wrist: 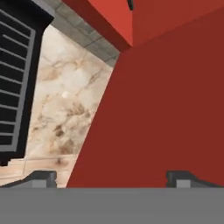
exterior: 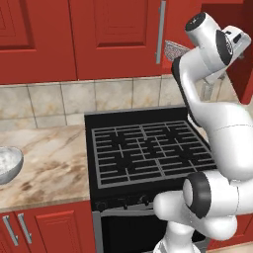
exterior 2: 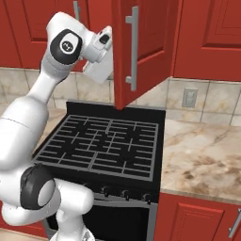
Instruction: Open the cabinet and setup a tea strainer by placing it in the bowl upright.
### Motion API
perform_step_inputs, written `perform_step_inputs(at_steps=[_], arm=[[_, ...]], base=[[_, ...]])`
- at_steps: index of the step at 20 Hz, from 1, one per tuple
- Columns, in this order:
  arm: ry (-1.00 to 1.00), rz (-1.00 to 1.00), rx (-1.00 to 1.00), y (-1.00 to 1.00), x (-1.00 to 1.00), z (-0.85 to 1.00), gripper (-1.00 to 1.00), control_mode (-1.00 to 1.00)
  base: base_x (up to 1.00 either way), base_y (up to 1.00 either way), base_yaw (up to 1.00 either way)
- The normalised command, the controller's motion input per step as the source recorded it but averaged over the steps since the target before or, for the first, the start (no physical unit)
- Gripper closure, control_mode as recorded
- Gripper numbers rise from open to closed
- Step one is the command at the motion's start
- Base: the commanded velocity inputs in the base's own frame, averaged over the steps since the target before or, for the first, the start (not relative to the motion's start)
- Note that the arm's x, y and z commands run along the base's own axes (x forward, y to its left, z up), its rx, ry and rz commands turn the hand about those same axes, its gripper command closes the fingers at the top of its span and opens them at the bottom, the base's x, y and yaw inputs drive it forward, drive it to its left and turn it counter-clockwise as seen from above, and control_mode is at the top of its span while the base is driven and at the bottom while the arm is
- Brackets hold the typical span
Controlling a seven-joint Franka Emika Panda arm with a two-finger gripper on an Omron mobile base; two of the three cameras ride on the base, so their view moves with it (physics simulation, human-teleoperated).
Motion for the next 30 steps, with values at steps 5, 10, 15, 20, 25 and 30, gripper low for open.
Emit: perform_step_inputs(at_steps=[5,10,15,20,25,30], arm=[[0.19,0.00,-0.03,-0.85,0.08,-0.13,-1.00,-1.00],[0.09,0.00,-0.02,-0.59,0.05,-0.10,-1.00,-1.00],[0.00,0.01,0.00,-0.21,0.00,0.00,-1.00,-1.00],[-0.01,0.00,0.01,0.55,0.00,0.00,-1.00,-1.00],[-0.07,-0.07,0.17,0.91,0.13,-0.21,-1.00,-1.00],[-0.24,-0.08,0.47,0.71,0.32,-0.41,-1.00,-1.00]], base=[[0.00,0.00,0.00],[0.00,0.00,0.00],[0.00,0.00,0.00],[0.00,0.00,0.00],[0.00,0.00,0.00],[0.00,0.00,0.00]])
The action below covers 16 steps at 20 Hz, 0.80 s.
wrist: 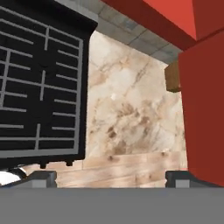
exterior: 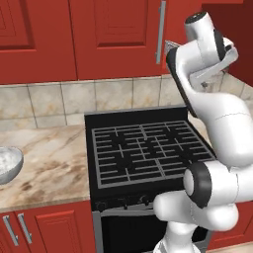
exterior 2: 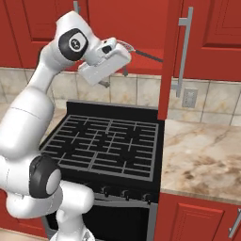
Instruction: Open the cabinet and setup a tea strainer by placing it in the bowl upright.
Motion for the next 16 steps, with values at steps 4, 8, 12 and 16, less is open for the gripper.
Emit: perform_step_inputs(at_steps=[4,8,12,16], arm=[[-0.41,-0.04,0.73,0.26,0.12,-0.37,-1.00,-1.00],[-0.61,-0.10,0.54,0.36,0.00,-0.02,-1.00,-1.00],[-0.51,-0.10,0.27,0.43,0.00,0.29,-1.00,-1.00],[-0.31,-0.01,0.01,0.38,0.00,0.66,-1.00,-1.00]], base=[[0.00,0.00,0.00],[0.00,0.00,0.00],[0.00,0.00,0.00],[0.00,0.00,0.00]])
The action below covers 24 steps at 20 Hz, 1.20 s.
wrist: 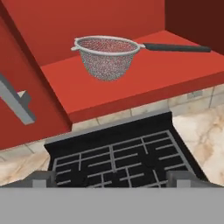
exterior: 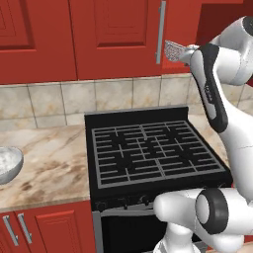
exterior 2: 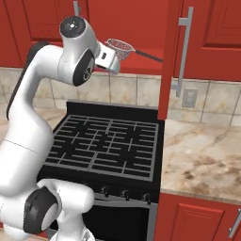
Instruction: Open the cabinet and setup a tea strainer by placing it in the bowl upright.
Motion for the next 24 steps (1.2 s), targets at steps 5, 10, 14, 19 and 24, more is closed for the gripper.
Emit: perform_step_inputs(at_steps=[5,10,14,19,24], arm=[[-0.07,0.03,-0.17,0.32,0.00,0.69,-1.00,-1.00],[0.00,0.00,-0.03,0.43,0.01,0.45,-1.00,-1.00],[0.00,0.00,0.00,0.44,0.00,0.44,-1.00,-1.00],[-0.04,0.00,0.00,0.43,0.14,0.21,-1.00,-1.00],[-0.01,0.02,-0.05,0.25,0.40,-0.03,-1.00,-1.00]], base=[[0.00,0.00,0.00],[0.00,0.00,0.00],[0.00,0.00,0.00],[0.00,0.00,0.00],[0.00,0.00,0.00]])
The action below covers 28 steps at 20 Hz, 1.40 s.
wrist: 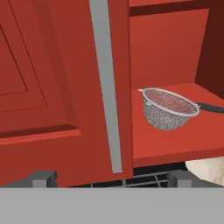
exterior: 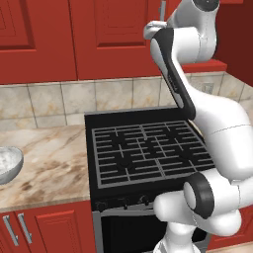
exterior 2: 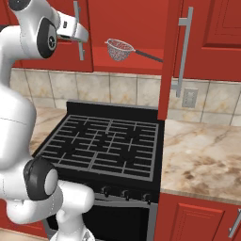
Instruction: Open the cabinet and setup a tea strainer by placing it in the bowl upright.
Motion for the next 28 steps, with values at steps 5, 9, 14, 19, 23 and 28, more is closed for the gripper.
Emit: perform_step_inputs(at_steps=[5,9,14,19,23,28], arm=[[0.00,0.01,-0.07,0.00,0.39,-0.07,-1.00,-1.00],[0.00,0.00,-0.07,0.00,0.39,-0.06,-1.00,-1.00],[0.00,0.04,0.00,-0.09,0.39,-0.03,-1.00,-1.00],[0.01,0.00,0.00,-0.10,0.58,-0.04,-1.00,-1.00],[0.00,0.00,0.00,-0.01,0.46,-0.04,-1.00,-1.00],[0.00,0.00,0.00,0.00,0.29,0.00,-1.00,-1.00]], base=[[0.00,0.00,0.00],[0.00,0.00,0.00],[0.00,0.00,0.00],[0.00,0.00,0.00],[0.00,0.00,0.00],[0.00,0.00,0.00]])
